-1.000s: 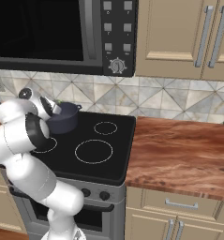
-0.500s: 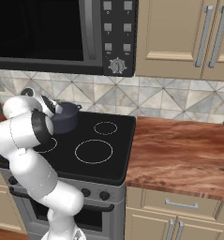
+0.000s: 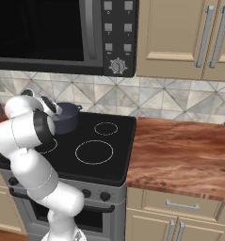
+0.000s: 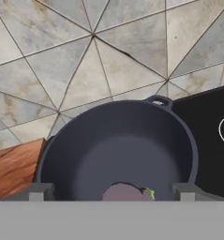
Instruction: Turn on the burner for the pot on the stove. Wait thirty seconds for the pot to heat up. Then add the eggplant to the pot.
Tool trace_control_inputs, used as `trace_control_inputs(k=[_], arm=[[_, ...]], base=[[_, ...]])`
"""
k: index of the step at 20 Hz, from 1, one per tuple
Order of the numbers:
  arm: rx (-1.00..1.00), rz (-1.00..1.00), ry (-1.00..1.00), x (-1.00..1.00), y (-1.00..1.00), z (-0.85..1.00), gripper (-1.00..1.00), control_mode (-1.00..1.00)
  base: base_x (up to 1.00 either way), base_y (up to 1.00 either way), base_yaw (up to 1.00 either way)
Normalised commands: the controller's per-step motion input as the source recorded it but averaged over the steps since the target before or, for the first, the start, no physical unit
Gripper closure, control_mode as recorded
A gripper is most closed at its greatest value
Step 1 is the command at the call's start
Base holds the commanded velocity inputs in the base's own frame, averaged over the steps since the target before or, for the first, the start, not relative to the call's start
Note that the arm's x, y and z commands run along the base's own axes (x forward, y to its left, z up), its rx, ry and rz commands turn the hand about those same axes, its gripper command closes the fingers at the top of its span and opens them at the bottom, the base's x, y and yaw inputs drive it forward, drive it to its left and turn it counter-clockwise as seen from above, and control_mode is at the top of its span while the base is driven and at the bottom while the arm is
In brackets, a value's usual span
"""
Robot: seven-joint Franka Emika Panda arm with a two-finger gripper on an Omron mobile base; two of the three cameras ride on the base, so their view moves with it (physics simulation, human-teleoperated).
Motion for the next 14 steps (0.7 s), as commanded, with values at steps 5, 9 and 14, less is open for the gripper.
trace_control_inputs(k=[5, 9, 14], arm=[[0.0, 0.0, -0.12, -0.18, 0.05, 0.37, -1.0, -1.0], [0.0, 0.0, -0.44, -0.84, 0.08, 0.91, -1.0, -1.0], [-0.01, 0.03, -0.41, -1.0, -0.03, 0.2, -1.0, -1.0]], base=[[0.0, 0.0, 0.0], [0.0, 0.0, 0.0], [0.0, 0.0, 0.0]])
